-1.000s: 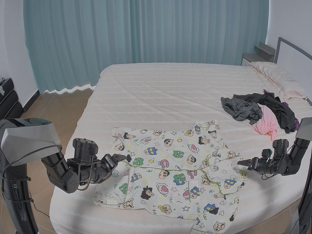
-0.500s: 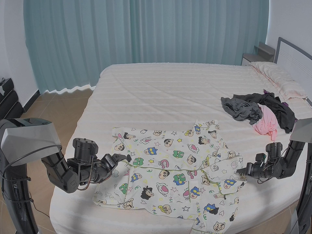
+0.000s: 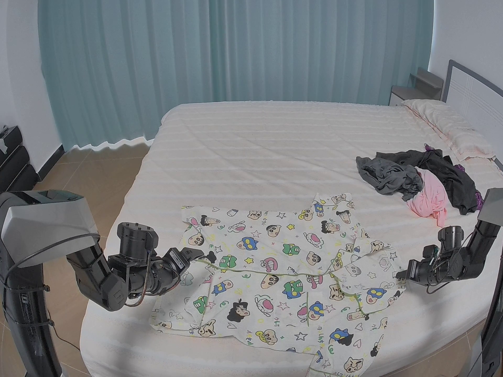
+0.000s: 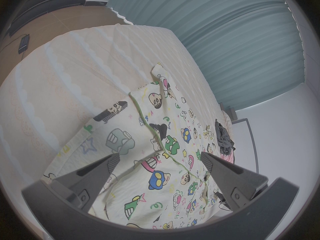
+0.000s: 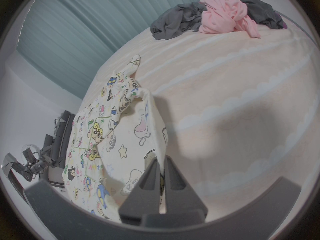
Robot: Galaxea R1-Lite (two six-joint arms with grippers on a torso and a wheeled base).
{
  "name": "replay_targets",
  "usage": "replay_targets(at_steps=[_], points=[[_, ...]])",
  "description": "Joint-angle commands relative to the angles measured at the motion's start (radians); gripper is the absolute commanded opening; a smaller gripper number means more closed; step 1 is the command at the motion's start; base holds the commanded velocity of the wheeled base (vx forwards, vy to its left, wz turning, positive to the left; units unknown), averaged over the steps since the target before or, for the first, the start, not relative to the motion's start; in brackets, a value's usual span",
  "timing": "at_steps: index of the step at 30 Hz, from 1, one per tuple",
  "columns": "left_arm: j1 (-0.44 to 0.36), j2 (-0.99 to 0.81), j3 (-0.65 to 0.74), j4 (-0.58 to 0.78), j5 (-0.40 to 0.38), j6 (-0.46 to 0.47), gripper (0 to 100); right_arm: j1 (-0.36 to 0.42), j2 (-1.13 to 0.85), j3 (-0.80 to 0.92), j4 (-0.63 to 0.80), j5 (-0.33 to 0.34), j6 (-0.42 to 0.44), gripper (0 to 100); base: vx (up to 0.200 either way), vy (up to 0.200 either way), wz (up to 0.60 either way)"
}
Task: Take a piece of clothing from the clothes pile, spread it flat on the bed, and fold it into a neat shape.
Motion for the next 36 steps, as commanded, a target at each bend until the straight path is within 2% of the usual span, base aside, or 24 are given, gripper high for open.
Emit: replay_targets(at_steps=[1, 8, 16, 21, 25, 26, 28, 36], points=[[0.000, 0.001, 0.000, 0.000, 0.000, 0.000, 100, -0.011, 0.000, -0.020, 0.009, -0.023, -0.008, 0, 0.000, 0.000, 0.00], [0.000, 0.001, 0.000, 0.000, 0.000, 0.000, 100, -0.017, 0.003, -0.040, 0.009, -0.036, -0.013, 0, 0.000, 0.000, 0.00], [0.000, 0.001, 0.000, 0.000, 0.000, 0.000, 100, -0.025, 0.022, -0.069, 0.008, -0.095, -0.014, 0, 0.000, 0.000, 0.00], [-0.003, -0.002, 0.011, 0.001, 0.005, 0.001, 100, -0.025, 0.030, -0.087, 0.011, -0.100, -0.013, 0, 0.000, 0.000, 0.00], [-0.058, -0.009, 0.066, 0.001, 0.054, 0.007, 100, -0.023, 0.037, -0.086, 0.011, -0.103, -0.013, 0, 0.000, 0.000, 0.00], [-0.086, -0.009, 0.081, 0.000, 0.085, 0.010, 100, -0.022, 0.040, -0.086, 0.011, -0.103, -0.013, 100, 0.000, 0.000, 0.00], [-0.133, -0.008, 0.101, 0.003, 0.144, 0.013, 100, -0.018, 0.033, -0.074, 0.003, -0.102, -0.014, 100, 0.000, 0.000, 0.00], [-0.264, -0.009, 0.149, 0.033, 0.226, 0.007, 100, -0.012, -0.027, -0.049, 0.001, -0.102, -0.011, 100, 0.000, 0.000, 0.00]])
